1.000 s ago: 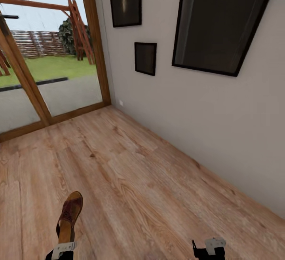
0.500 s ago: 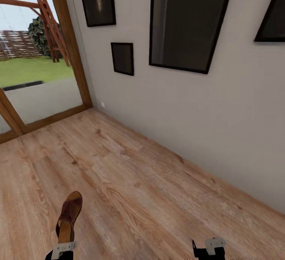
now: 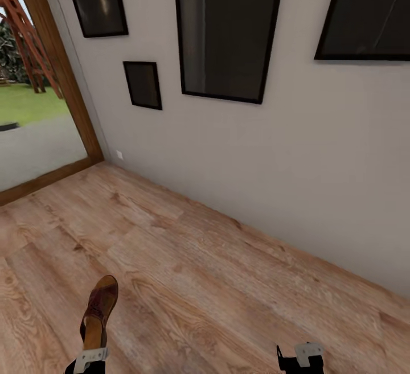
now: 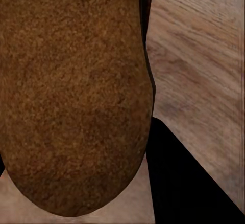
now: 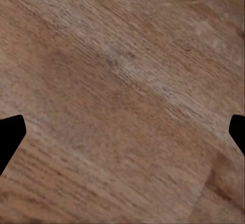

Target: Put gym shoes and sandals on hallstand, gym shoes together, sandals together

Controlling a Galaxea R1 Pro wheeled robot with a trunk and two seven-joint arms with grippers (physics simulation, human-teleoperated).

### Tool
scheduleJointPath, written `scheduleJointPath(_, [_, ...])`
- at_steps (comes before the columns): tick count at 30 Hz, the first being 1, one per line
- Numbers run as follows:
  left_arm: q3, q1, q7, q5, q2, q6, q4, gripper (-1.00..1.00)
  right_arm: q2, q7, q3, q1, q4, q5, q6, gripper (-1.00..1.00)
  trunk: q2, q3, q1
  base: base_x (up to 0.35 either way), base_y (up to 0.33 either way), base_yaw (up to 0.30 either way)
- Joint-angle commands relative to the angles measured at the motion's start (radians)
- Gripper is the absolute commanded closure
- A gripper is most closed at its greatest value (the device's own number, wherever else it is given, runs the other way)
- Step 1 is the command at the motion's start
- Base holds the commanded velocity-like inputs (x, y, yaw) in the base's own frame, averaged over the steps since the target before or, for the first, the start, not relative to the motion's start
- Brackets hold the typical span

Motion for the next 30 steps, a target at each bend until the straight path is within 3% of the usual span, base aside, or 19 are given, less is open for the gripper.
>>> scheduleJointPath(1, [0.007,0.0,-0.01,0.004,0.0,0.0,0.0,1.0,0.0,-0.004,-0.007,-0.001,0.002,0.01,-0.003,-1.0,0.007,0.002,-0.004,0.0,0.0,-0.3])
scheduleJointPath(13, [0.007,0.0,-0.01,0.004,0.0,0.0,0.0,1.0,0.0,-0.004,-0.007,-0.001,0.002,0.011,-0.003,-1.0,0.091,0.04,-0.05,0.0,0.0,-0.3])
scheduleJointPath(30, [0.007,0.0,-0.01,0.004,0.0,0.0,0.0,1.0,0.0,-0.004,-0.007,-0.001,0.002,0.011,-0.003,-1.0,0.091,0.04,-0.05,0.0,0.0,-0.3])
